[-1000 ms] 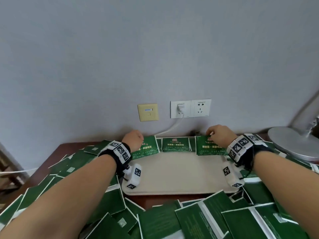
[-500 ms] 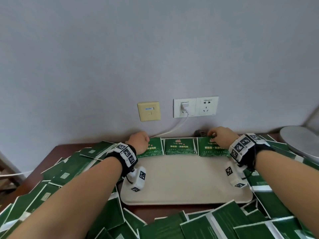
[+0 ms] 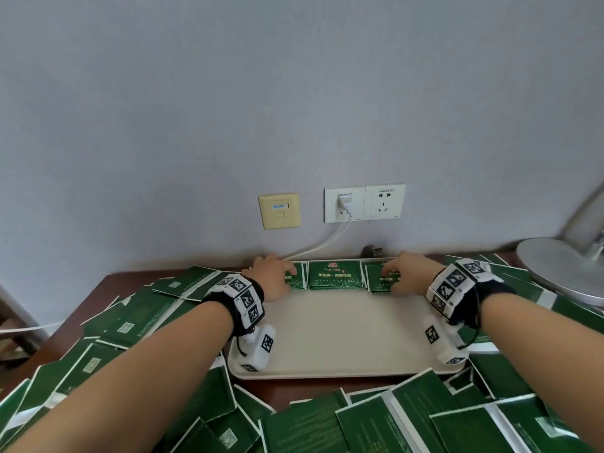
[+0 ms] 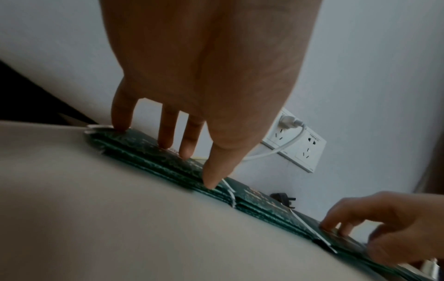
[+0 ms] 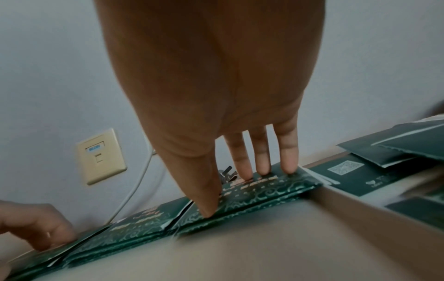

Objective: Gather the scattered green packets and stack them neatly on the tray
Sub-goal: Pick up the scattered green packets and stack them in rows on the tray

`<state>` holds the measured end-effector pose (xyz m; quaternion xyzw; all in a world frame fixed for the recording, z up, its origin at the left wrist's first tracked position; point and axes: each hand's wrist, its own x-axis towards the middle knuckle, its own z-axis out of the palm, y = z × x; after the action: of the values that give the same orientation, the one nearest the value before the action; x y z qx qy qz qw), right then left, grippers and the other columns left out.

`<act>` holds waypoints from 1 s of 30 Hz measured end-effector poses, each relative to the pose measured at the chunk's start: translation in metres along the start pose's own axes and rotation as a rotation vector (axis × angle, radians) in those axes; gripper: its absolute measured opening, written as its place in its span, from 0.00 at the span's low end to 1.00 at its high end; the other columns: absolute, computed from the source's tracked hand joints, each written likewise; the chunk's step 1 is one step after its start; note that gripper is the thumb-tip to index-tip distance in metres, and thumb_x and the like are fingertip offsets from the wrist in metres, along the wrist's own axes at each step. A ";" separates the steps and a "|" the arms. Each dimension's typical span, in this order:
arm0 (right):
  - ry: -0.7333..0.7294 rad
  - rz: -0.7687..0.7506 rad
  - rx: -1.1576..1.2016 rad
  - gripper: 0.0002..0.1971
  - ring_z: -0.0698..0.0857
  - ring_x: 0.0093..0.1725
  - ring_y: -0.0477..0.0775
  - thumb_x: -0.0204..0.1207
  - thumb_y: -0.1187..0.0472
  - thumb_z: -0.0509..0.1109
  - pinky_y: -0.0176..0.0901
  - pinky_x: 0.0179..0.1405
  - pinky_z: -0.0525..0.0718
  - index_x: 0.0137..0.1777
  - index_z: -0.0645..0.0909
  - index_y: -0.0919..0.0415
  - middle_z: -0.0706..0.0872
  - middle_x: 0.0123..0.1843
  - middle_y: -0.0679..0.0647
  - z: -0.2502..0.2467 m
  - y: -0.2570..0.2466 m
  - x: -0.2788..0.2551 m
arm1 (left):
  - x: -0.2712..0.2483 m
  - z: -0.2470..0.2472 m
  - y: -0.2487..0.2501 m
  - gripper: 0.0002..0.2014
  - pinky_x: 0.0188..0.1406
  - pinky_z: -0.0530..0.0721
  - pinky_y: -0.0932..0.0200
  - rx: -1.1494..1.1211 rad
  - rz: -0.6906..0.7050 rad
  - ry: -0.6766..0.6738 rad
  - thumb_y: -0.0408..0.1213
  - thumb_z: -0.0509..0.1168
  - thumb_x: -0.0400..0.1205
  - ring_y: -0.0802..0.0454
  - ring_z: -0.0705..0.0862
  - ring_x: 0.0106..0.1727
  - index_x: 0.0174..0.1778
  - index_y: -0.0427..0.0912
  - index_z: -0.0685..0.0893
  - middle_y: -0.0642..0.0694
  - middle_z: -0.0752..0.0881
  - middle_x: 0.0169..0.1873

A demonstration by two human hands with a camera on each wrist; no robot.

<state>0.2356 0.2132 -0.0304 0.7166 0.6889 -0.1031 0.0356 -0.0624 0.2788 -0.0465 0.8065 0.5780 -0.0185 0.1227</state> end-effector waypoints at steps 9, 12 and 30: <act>0.032 -0.009 -0.014 0.25 0.75 0.67 0.62 0.76 0.54 0.68 0.45 0.67 0.71 0.74 0.75 0.43 0.76 0.69 0.56 0.007 0.000 0.007 | 0.007 0.004 0.001 0.23 0.72 0.70 0.36 0.046 0.031 0.005 0.42 0.64 0.82 0.39 0.67 0.75 0.74 0.63 0.74 0.46 0.71 0.72; 0.034 -0.008 -0.002 0.26 0.74 0.67 0.63 0.76 0.54 0.68 0.47 0.69 0.70 0.75 0.75 0.42 0.75 0.69 0.56 0.009 0.001 0.009 | 0.010 0.006 0.002 0.24 0.73 0.70 0.37 0.046 0.042 0.006 0.42 0.64 0.82 0.39 0.67 0.75 0.75 0.62 0.74 0.46 0.70 0.73; 0.066 0.018 0.071 0.26 0.79 0.66 0.61 0.76 0.58 0.69 0.46 0.65 0.77 0.75 0.75 0.50 0.77 0.70 0.58 -0.035 -0.024 -0.060 | -0.051 -0.031 0.029 0.22 0.71 0.73 0.41 0.026 0.084 0.005 0.43 0.65 0.82 0.39 0.71 0.74 0.74 0.58 0.76 0.46 0.72 0.73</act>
<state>0.2129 0.1620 0.0175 0.7265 0.6792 -0.1034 -0.0118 -0.0560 0.2293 -0.0030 0.8316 0.5438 -0.0188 0.1113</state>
